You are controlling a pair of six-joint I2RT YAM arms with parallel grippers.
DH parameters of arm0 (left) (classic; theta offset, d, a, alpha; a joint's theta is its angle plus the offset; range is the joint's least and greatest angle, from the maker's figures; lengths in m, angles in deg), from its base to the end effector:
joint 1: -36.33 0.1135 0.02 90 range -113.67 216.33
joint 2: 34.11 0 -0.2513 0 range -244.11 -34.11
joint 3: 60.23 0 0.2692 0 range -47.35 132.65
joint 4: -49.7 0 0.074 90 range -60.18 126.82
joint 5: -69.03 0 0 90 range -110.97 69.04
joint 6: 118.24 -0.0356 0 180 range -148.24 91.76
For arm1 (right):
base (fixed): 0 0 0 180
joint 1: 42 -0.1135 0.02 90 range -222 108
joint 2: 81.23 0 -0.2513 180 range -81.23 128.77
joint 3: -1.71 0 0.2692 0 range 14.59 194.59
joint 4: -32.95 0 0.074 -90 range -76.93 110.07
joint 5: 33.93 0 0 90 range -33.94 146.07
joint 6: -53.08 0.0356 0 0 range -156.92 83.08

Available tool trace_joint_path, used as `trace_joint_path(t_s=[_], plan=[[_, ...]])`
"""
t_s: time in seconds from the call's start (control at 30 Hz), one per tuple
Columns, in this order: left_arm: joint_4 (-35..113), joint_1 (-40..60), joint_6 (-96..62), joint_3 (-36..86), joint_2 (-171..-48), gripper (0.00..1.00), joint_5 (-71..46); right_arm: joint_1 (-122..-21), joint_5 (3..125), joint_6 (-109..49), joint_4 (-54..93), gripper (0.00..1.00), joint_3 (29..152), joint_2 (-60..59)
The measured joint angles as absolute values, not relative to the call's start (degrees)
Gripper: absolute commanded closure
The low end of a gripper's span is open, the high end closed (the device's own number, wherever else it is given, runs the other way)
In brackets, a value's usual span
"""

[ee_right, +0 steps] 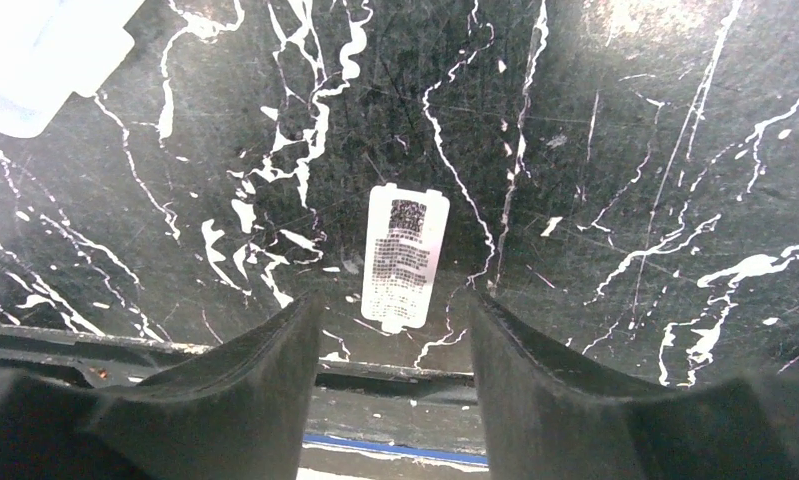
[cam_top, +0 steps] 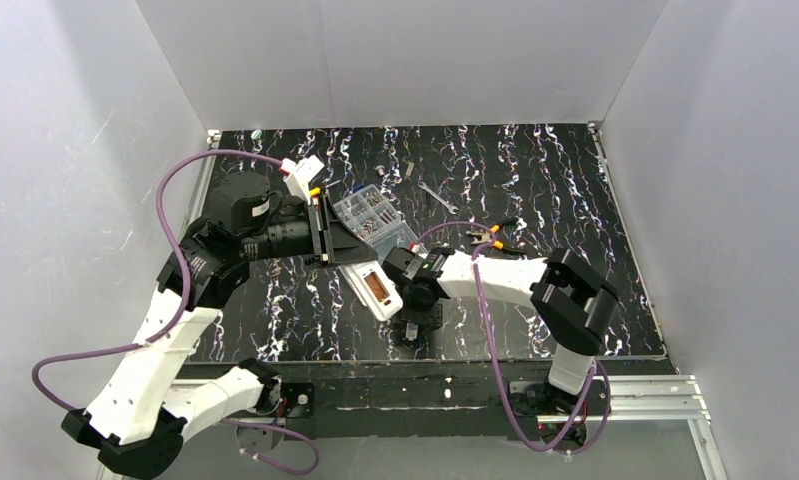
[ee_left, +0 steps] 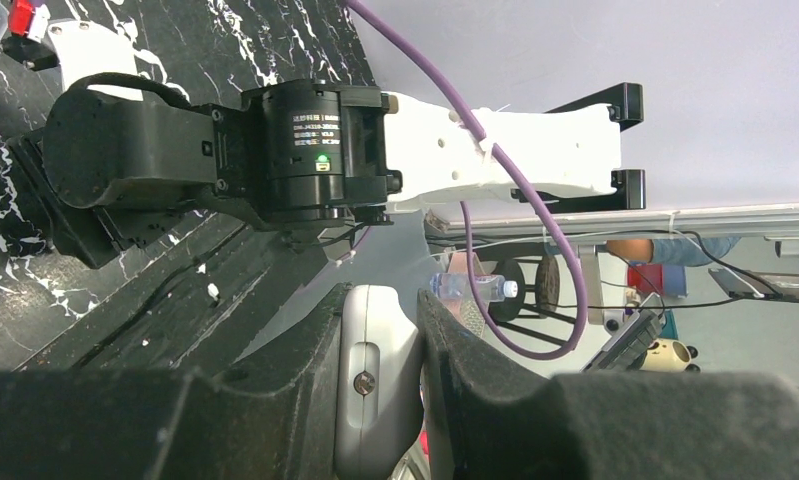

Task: Load the batteries into the remote control
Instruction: Adjust the battery cover at the center of the board.

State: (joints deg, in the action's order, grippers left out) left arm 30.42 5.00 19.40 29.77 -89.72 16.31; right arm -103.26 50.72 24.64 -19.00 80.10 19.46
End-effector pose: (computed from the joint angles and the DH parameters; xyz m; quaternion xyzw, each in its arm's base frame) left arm 0.1588 -0.1219 0.4996 0.1695 0.6063 -0.6283 0.4570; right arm 0.1690 0.3012 0.1530 0.0090 0.9895 0.0981 0.1061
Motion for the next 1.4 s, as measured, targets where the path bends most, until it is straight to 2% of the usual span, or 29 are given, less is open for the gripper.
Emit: trace_joint_path(t_s=[0.33,0.73,1.4], plan=[[30.47,5.0,20.01,29.42,-89.55,1.0,16.27,-103.61,50.04,24.36,-21.19,0.48,80.91,21.49],[30.4,5.0,20.18,29.13,-89.44,1.0,16.25,-105.4,46.85,19.64,-23.48,0.64,82.73,23.15],[29.77,5.0,19.73,29.13,-89.44,1.0,15.9,-104.63,47.49,-10.44,-19.24,0.61,81.94,22.58]])
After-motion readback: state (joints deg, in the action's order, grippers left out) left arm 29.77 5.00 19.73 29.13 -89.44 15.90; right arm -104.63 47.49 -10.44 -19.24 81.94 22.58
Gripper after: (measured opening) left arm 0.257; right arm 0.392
